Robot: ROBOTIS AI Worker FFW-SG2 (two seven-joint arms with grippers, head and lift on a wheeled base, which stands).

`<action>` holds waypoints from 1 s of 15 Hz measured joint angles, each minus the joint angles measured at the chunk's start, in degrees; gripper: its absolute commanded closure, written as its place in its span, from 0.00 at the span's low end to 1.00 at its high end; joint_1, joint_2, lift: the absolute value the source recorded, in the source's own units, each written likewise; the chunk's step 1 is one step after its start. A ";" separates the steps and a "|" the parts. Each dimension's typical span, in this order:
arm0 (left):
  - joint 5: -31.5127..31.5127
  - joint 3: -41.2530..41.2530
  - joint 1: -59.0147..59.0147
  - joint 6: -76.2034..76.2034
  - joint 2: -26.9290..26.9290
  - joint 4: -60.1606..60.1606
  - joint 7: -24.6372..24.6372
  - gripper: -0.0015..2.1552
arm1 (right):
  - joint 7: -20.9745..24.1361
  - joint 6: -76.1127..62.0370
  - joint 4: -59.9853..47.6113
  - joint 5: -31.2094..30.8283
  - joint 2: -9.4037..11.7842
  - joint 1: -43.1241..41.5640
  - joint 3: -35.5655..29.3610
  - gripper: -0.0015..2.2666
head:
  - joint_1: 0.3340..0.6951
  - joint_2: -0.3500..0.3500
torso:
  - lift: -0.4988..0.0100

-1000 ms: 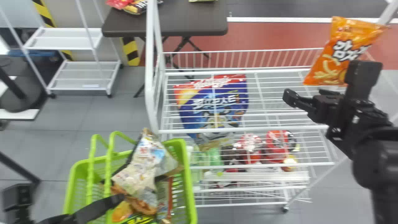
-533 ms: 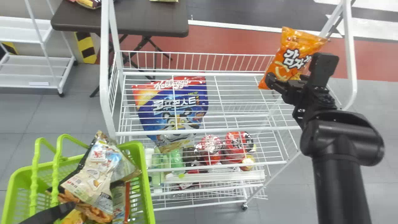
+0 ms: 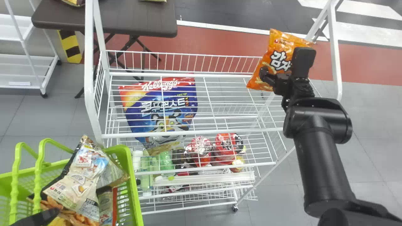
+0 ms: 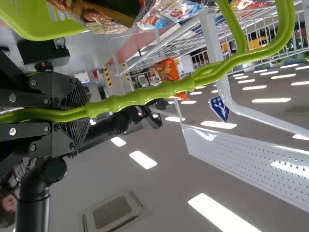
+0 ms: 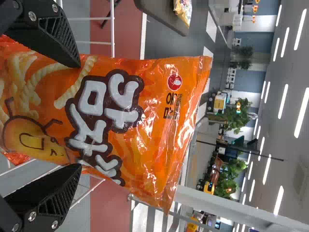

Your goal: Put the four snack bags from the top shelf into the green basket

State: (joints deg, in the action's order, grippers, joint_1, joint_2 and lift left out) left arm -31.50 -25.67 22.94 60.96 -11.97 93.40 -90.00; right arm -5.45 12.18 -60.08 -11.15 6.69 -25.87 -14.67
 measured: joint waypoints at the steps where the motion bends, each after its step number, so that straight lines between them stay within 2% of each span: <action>1: 0.00 -0.02 0.06 0.00 0.01 -0.04 0.00 1.00 | 0.00 -1.01 2.57 -0.17 0.23 -1.28 -0.04 0.24 | 1.00 0.19 | 0.98; 2: 0.00 -0.14 0.13 0.00 0.01 -0.09 0.00 1.00 | 0.00 -1.75 4.63 -0.27 0.57 -2.30 -0.11 0.37 | 1.00 0.19 | 0.98; 3: 0.00 -0.37 0.21 0.00 0.01 -0.18 0.00 1.00 | -0.31 -2.22 6.29 -0.30 1.11 -3.13 -0.20 0.60 | 1.00 0.19 | 0.98; 4: 0.01 -0.52 0.25 0.00 -0.01 -0.24 0.00 1.00 | -0.83 -2.35 6.98 -0.23 1.50 -3.33 -0.26 0.88 | 1.00 0.19 | 0.98; 5: 0.03 -0.58 0.26 0.00 -0.03 -0.25 0.00 1.00 | -1.05 -2.37 7.02 0.04 1.65 -2.98 -0.32 0.97 | 1.00 0.19 | 0.98; 11: 0.08 -0.57 0.29 1.00 -0.02 -0.04 0.00 1.00 | -0.54 -1.85 -7.03 6.77 1.16 6.71 -0.25 0.99 | 1.00 0.17 | 0.98; 15: 0.09 -0.61 0.33 1.22 -0.06 0.02 0.00 1.00 | -1.84 4.57 -28.61 13.59 0.93 18.71 1.30 0.99 | 1.00 0.20 | 0.98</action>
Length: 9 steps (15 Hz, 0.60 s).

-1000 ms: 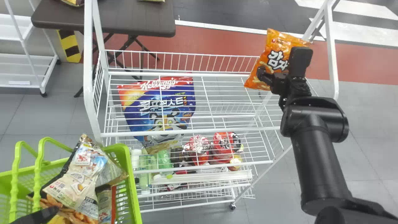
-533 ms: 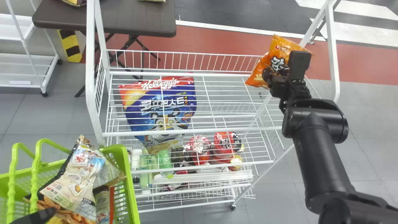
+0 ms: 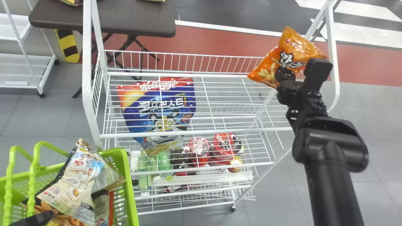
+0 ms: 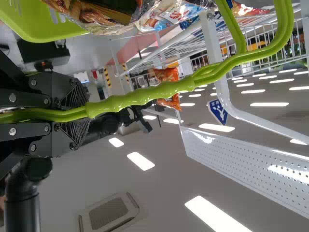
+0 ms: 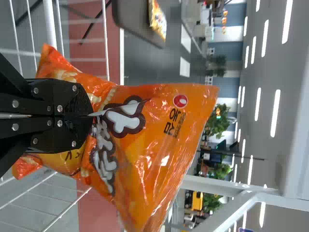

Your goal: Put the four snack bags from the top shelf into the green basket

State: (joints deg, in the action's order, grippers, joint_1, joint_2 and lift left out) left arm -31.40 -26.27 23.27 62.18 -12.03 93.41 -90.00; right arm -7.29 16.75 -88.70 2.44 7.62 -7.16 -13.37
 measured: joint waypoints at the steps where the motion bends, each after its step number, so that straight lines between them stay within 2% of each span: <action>1: 0.01 0.02 -0.06 0.00 0.03 0.01 0.00 1.00 | -0.57 2.62 -6.19 2.30 -0.03 3.54 0.70 0.99 | 1.00 0.22 | 0.98; 5: 0.21 0.07 -0.43 0.01 0.11 -0.08 0.00 1.00 | -3.95 13.21 -29.54 12.66 -0.06 18.98 5.54 0.99 | 1.00 0.42 | 0.98; 6: 0.34 0.08 -0.54 0.01 0.16 -0.14 0.00 1.00 | -4.87 15.28 -33.54 14.48 -0.06 22.10 7.26 0.99 | 1.00 0.46 | 0.98; 7: 0.42 0.12 -0.66 0.01 0.22 -0.20 0.00 1.00 | -5.75 17.41 -36.41 15.79 -0.06 24.62 9.29 0.99 | 1.00 0.58 | 0.98; 9: 0.47 0.31 -0.83 0.01 0.25 -0.21 0.00 1.00 | -7.24 20.82 -39.18 17.85 -0.01 27.94 13.94 0.99 | 1.00 0.70 | 0.98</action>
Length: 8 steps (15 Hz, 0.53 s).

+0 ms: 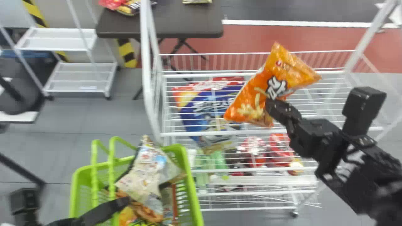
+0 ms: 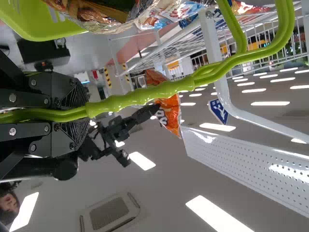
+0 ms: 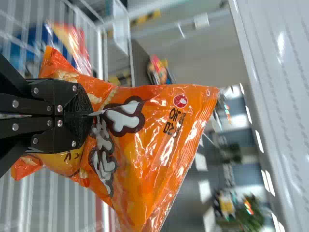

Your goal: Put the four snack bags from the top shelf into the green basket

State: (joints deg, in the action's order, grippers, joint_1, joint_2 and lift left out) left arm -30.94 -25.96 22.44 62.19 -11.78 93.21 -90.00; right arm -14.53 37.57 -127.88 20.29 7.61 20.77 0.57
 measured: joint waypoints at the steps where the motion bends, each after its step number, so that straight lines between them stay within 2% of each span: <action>1: 0.01 0.11 -0.05 0.00 0.00 0.00 0.00 1.00 | -0.85 1.55 -0.40 1.30 0.07 0.89 2.55 0.99 | 1.00 0.77 | 0.98; 2: 0.04 0.16 -0.09 0.00 0.00 0.01 0.00 1.00 | -1.43 2.43 -0.53 2.35 0.14 1.30 4.69 0.99 | 1.00 0.82 | 0.98; 3: 0.09 0.21 -0.11 0.00 0.00 0.03 0.00 1.00 | -2.12 3.06 -0.54 3.57 0.19 1.54 7.03 0.99 | 1.00 0.94 | 0.98; 4: 0.20 0.21 -0.12 0.00 0.02 0.04 0.00 1.00 | -2.70 3.88 -0.53 4.86 0.21 1.54 9.02 0.99 | 1.00 0.98 | 0.98; 8: 0.35 0.51 -0.16 0.00 0.09 0.04 0.00 1.00 | -3.60 8.66 2.22 9.40 0.05 -0.85 13.32 0.99 | 1.00 1.00 | 0.98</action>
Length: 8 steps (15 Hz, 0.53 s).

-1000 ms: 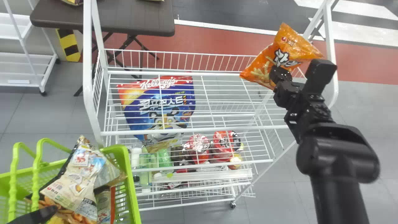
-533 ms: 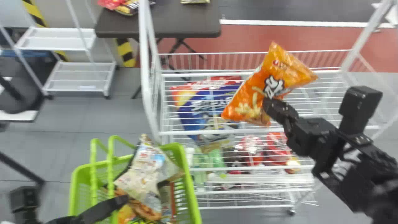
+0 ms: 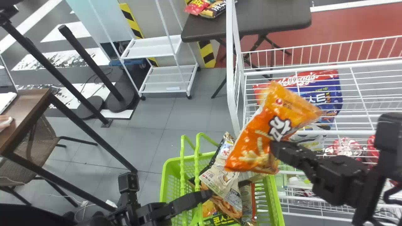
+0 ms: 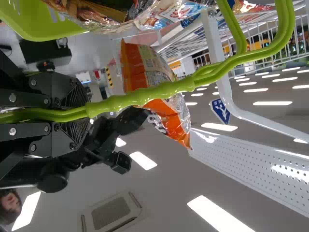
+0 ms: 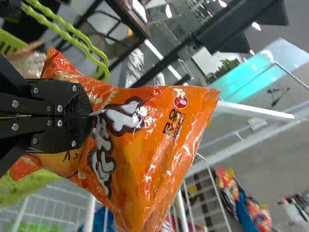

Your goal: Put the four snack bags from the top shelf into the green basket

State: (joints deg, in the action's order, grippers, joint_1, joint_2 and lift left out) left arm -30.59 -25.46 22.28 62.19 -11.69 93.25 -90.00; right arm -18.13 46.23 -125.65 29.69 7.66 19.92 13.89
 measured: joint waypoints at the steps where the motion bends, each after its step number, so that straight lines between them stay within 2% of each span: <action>1: 0.00 0.27 -0.09 0.00 -0.01 0.00 0.00 1.00 | -0.74 1.01 2.69 1.97 -0.02 -1.29 0.93 0.99 | 1.00 1.00 | 0.98; 6: 0.01 1.76 -0.38 0.32 0.00 0.42 0.00 1.00 | -4.74 1.22 21.81 12.92 -0.59 -9.04 5.64 0.99 | 1.00 1.00 | 0.98; 8: 0.01 2.01 -0.40 0.39 0.00 0.52 0.00 1.00 | -5.55 1.53 27.02 14.20 -1.19 -11.95 7.20 0.99 | 1.00 1.00 | 0.98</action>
State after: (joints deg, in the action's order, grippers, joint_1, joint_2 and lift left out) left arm -30.58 -23.45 21.88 62.58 -11.69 93.77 -90.00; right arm -23.68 47.76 -98.63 43.89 6.46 7.98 21.09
